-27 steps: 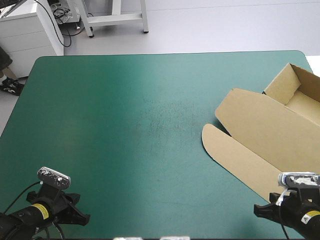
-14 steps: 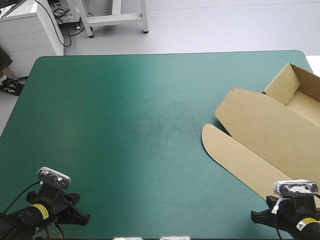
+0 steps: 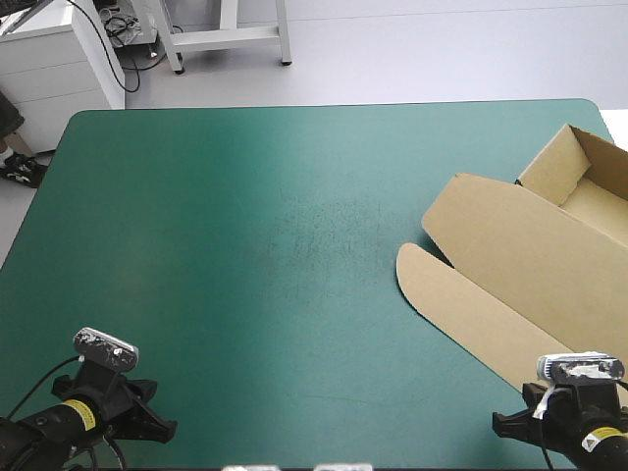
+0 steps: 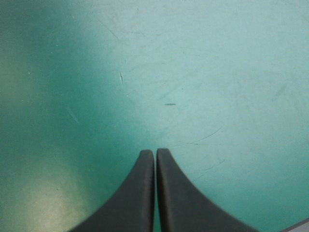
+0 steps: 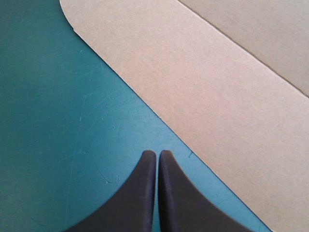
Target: Fold the box
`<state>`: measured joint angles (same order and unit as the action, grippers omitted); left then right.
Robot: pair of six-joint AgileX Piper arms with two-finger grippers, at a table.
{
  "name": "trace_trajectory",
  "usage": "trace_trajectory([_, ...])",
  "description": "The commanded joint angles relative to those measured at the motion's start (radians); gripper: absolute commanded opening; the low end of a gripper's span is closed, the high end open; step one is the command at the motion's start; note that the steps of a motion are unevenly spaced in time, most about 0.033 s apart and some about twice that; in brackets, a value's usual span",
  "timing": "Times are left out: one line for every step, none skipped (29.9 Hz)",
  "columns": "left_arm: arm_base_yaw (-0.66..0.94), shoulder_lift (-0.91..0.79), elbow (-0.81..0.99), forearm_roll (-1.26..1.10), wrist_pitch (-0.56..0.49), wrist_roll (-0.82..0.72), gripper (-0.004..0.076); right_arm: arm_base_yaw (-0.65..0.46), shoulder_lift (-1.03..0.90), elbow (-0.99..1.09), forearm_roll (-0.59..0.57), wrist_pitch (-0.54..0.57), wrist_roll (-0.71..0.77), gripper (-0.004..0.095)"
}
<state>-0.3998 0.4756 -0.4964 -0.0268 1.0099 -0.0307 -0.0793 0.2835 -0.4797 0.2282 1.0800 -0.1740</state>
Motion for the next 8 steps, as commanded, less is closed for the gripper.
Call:
trace_trajectory([-0.002,0.006,-0.026,-0.004,-0.044,0.002,-0.0008,0.003,0.011,-0.023,0.017,-0.057,-0.006,-0.0009])
trace_trajectory([-0.002,0.006,-0.026,-0.004,-0.044,0.002,-0.0008,0.003,0.011,-0.023,0.017,-0.057,-0.006,-0.0014])
trace_trajectory([-0.002,0.006,-0.026,-0.004,-0.044,0.002,-0.0008,0.003,0.011,-0.023,0.017,-0.057,-0.006,-0.002])
trace_trajectory([-0.002,0.006,-0.026,-0.004,-0.044,0.002,-0.0008,0.003,0.011,-0.023,0.017,-0.057,-0.006,-0.002])
trace_trajectory([-0.002,0.006,-0.026,-0.004,-0.044,0.002,-0.0008,0.003,0.011,-0.023,0.017,-0.058,-0.006,-0.002])
trace_trajectory([-0.002,0.006,-0.026,-0.004,-0.044,0.002,-0.0008,0.003,0.011,-0.023,0.017,-0.058,-0.006,-0.002])
trace_trajectory([-0.002,0.006,-0.026,-0.004,-0.044,0.002,-0.0008,0.003,0.011,-0.023,0.017,-0.058,-0.006,-0.002])
trace_trajectory([-0.002,0.006,-0.026,-0.004,-0.044,0.002,-0.0008,0.003,0.011,-0.023,0.017,-0.058,-0.006,-0.002])
